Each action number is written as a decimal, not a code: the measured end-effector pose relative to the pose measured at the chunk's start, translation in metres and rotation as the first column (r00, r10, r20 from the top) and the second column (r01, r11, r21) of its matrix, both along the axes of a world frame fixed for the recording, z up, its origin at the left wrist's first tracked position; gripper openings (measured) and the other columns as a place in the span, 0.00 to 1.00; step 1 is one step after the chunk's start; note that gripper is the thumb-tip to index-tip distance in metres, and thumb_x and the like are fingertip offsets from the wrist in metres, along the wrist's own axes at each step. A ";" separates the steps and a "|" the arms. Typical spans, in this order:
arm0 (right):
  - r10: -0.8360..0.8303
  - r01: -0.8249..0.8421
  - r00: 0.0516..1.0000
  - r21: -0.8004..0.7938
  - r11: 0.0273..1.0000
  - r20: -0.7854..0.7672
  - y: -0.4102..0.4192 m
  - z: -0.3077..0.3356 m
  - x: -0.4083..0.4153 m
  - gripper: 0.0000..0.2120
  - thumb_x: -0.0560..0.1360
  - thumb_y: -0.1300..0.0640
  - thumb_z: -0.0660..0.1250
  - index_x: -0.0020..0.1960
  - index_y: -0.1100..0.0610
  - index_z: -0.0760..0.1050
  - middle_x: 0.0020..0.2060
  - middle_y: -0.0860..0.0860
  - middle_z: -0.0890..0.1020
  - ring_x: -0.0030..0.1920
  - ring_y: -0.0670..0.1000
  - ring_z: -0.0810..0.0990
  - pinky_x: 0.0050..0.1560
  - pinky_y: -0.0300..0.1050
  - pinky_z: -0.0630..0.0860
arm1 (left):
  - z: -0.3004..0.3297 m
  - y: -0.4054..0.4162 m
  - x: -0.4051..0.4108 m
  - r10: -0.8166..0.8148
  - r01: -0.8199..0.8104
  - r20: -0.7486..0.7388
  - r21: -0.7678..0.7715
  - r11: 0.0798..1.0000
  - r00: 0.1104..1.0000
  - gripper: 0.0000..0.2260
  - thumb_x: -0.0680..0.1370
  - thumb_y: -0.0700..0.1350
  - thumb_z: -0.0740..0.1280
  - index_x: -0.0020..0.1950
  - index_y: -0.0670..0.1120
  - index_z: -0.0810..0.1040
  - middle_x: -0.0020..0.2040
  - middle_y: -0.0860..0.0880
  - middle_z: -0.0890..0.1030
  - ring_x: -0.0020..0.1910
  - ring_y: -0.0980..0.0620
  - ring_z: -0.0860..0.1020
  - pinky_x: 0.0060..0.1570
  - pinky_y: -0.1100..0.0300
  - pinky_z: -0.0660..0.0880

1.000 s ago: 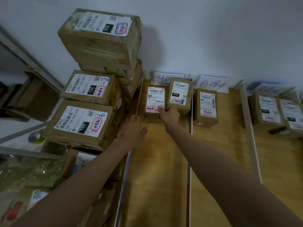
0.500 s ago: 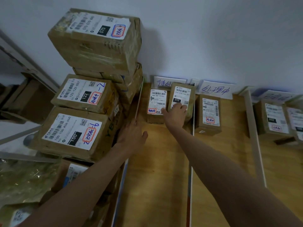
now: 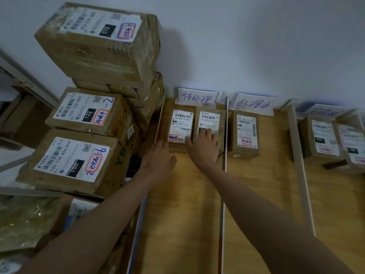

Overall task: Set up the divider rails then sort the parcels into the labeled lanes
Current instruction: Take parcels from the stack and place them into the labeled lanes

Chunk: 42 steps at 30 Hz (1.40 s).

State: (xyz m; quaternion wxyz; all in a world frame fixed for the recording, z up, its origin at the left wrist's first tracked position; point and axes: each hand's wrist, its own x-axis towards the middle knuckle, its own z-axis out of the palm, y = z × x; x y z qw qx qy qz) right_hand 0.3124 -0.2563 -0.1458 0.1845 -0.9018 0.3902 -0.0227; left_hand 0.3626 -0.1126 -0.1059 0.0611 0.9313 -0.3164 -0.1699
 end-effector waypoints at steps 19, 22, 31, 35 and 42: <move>0.131 -0.127 0.990 0.053 0.990 -0.062 0.006 0.071 -0.078 0.19 0.81 0.51 0.56 0.69 0.58 0.69 0.66 0.56 0.71 0.67 0.58 0.68 0.65 0.56 0.67 | 0.052 0.020 -0.035 -0.158 0.142 0.103 0.143 0.979 0.982 0.21 0.81 0.54 0.59 0.68 0.42 0.70 0.65 0.43 0.73 0.63 0.44 0.73 0.61 0.52 0.70; 0.122 -0.122 0.990 -0.004 0.993 -0.069 0.013 0.093 -0.109 0.18 0.81 0.50 0.55 0.67 0.57 0.70 0.64 0.54 0.73 0.66 0.57 0.70 0.65 0.55 0.67 | 0.069 0.026 -0.053 -0.210 0.193 0.136 0.126 0.973 0.968 0.22 0.81 0.55 0.59 0.69 0.43 0.70 0.65 0.44 0.74 0.64 0.46 0.73 0.62 0.52 0.70; 0.001 -0.005 0.999 -0.113 0.994 -0.032 0.070 0.142 -0.183 0.18 0.81 0.47 0.54 0.65 0.55 0.70 0.63 0.55 0.75 0.65 0.59 0.71 0.65 0.57 0.68 | 0.120 0.057 -0.103 -0.341 0.341 0.215 0.041 0.939 0.915 0.22 0.81 0.55 0.59 0.70 0.44 0.70 0.66 0.44 0.73 0.65 0.44 0.72 0.65 0.49 0.69; -0.046 0.043 0.999 -0.132 0.990 -0.021 0.114 0.162 -0.204 0.19 0.82 0.46 0.53 0.66 0.55 0.70 0.64 0.55 0.75 0.65 0.58 0.72 0.65 0.56 0.67 | 0.140 0.085 -0.119 -0.374 0.384 0.235 0.006 0.923 0.897 0.22 0.81 0.55 0.59 0.70 0.45 0.70 0.68 0.45 0.72 0.67 0.44 0.71 0.66 0.49 0.68; -0.051 0.051 0.999 -0.130 0.990 -0.001 0.191 0.196 -0.213 0.21 0.82 0.46 0.53 0.69 0.57 0.68 0.68 0.56 0.72 0.70 0.59 0.68 0.68 0.56 0.65 | 0.176 0.160 -0.124 -0.349 0.386 0.286 -0.083 0.919 0.892 0.21 0.82 0.55 0.57 0.72 0.46 0.68 0.68 0.45 0.72 0.66 0.45 0.71 0.65 0.49 0.69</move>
